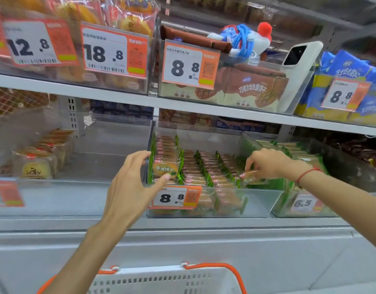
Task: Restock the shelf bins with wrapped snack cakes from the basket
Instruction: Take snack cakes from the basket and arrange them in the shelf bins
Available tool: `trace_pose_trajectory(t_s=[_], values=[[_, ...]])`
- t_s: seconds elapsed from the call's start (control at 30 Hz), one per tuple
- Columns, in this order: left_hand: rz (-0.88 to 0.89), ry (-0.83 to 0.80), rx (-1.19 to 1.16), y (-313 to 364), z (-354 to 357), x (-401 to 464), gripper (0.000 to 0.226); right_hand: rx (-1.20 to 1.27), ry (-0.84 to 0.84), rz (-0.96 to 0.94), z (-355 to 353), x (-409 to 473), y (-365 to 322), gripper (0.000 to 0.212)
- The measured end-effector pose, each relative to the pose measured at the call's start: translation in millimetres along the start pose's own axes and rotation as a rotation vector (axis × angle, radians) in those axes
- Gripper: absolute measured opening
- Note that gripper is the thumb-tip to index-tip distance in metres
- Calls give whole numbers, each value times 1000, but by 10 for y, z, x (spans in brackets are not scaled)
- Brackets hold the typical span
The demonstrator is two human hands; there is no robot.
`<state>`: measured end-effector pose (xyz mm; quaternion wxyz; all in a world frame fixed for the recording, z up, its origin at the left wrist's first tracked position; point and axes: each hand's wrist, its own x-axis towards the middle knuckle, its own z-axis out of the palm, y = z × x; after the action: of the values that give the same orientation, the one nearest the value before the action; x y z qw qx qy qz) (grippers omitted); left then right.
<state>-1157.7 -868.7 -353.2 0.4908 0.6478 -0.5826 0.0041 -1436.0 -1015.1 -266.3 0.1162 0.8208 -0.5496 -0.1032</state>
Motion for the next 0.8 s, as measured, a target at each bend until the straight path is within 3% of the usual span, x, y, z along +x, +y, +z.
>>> trace_pose_trajectory(t_s=[0.13, 0.47, 0.8], values=[[-61, -93, -9, -5, 39, -31, 110, 31, 17, 22, 208, 199, -36, 28], [-10, -46, 24, -37, 109, -24, 104, 93, 90, -3, 477, 301, 37, 25], [-8, -67, 0, -36, 88, -21, 102, 106, 34, -26, 464, 273, 46, 25]])
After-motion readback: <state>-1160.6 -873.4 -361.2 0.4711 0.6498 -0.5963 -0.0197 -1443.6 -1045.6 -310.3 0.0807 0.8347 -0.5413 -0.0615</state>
